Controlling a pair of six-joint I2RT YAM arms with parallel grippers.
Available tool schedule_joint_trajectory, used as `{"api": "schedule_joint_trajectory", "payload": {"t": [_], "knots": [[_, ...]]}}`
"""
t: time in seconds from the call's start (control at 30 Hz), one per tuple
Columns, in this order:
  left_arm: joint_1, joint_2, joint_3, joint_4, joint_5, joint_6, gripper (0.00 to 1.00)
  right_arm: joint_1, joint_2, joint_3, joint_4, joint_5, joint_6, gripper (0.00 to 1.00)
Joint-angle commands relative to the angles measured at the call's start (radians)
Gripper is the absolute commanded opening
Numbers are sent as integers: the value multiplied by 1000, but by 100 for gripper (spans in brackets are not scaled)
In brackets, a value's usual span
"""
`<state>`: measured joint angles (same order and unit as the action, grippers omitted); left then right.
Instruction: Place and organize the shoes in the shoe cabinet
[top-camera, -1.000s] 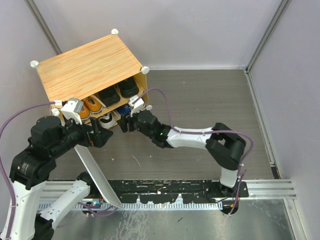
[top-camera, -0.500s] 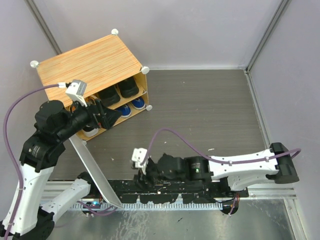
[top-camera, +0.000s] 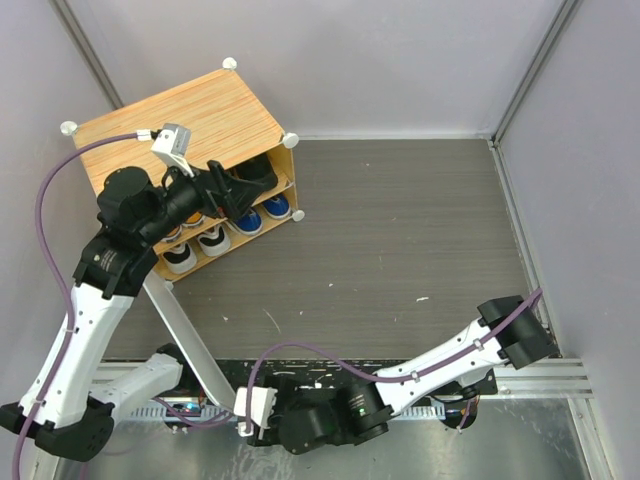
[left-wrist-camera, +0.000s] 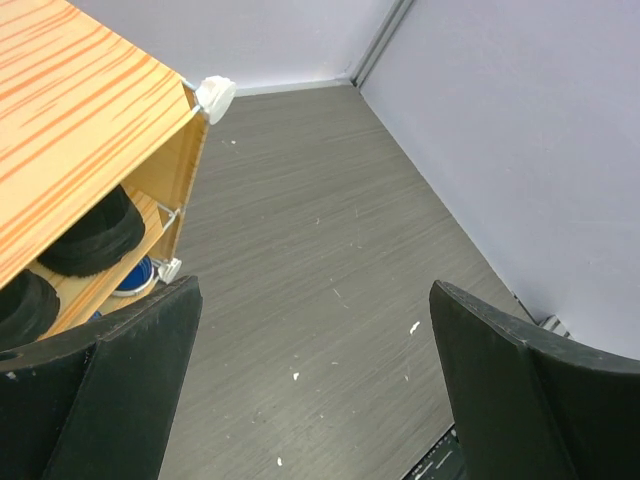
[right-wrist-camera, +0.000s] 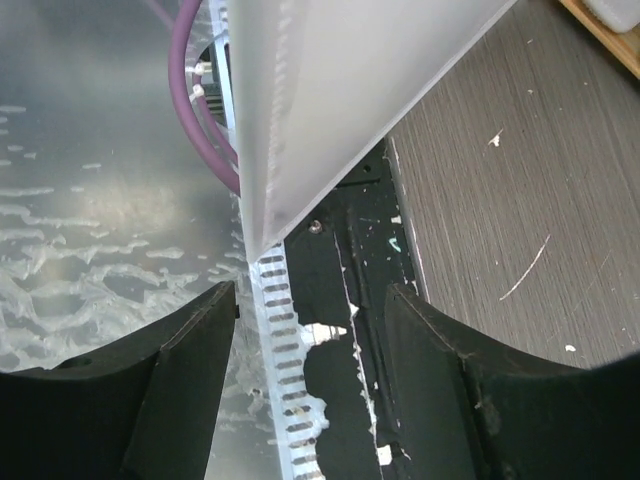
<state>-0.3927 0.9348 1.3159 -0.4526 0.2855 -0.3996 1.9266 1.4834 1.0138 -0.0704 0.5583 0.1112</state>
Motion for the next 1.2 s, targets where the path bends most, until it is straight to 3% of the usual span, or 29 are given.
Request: {"api": "schedule_joint_trajectory", "payload": {"t": [0.0,0.23,0.33,0.5,0.73,0.83,1.0,1.07,1.17], "knots": [[3,12,34,111,-3,34,98,20,9,66,149,122,19,67],[3,1,17,107,47,15,98,20,33,48,356,134,-34,70],[3,-11,8,95,46,30,98,20,38,61,371,78,-58,71],[3,-2,21,54,82,53,98,18,54,56,391,109,-65,72],[3,-31,-1,7,148,65,98,-5,26,-12,387,637,40,75],[3,-47,2,-22,176,70,98,-43,-57,-73,220,796,235,76],[3,-58,31,-41,301,47,98,-256,-163,-112,-484,747,945,77],[3,-66,31,-32,383,30,98,-329,-193,-158,-590,714,1048,79],[3,-88,-3,6,494,-5,98,-358,-246,-203,-624,718,1070,80]]}}
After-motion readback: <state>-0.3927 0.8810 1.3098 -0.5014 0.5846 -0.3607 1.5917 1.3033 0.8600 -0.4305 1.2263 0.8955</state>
